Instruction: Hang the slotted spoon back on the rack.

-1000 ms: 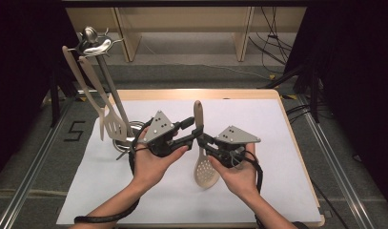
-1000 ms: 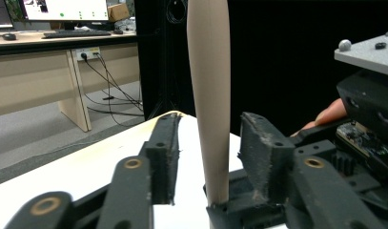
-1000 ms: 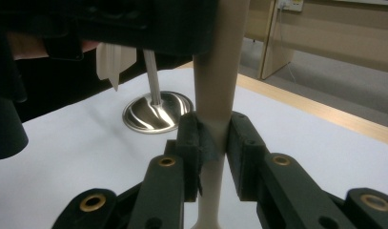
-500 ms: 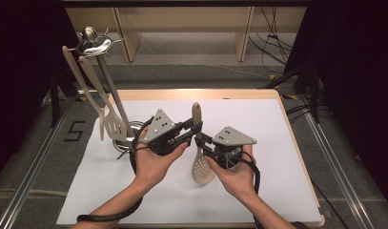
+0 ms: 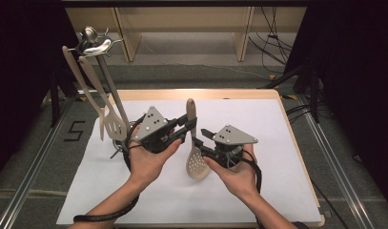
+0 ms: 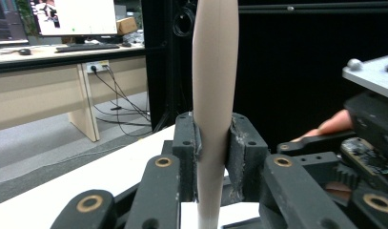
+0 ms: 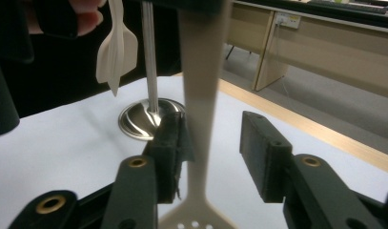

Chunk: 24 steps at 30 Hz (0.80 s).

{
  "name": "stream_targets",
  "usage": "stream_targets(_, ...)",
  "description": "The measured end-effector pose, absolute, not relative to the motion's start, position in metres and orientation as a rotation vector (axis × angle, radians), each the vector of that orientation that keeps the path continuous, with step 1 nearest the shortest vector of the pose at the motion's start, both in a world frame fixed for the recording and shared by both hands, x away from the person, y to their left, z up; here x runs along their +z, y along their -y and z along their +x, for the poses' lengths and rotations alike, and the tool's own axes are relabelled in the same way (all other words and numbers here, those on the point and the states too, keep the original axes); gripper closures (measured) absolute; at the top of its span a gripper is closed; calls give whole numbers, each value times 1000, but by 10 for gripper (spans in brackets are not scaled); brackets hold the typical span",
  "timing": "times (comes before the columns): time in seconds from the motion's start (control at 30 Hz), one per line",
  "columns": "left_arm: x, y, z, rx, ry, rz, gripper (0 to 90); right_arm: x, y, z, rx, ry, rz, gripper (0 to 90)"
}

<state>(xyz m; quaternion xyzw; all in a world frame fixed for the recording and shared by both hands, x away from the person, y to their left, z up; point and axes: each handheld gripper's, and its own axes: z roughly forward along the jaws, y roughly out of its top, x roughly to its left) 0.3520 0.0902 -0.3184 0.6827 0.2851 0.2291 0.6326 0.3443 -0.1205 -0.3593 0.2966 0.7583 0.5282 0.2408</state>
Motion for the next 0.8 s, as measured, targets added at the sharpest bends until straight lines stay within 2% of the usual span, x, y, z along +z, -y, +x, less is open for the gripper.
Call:
stream_targets(0.53,-311,-140,354,604,-753,1519,744,-373,154,337,1402,-2102,877,549)
stream_targets(0.8,-308,-157,357,655,-738,1508,744,-386,174,337,1382,-2091,961,549)
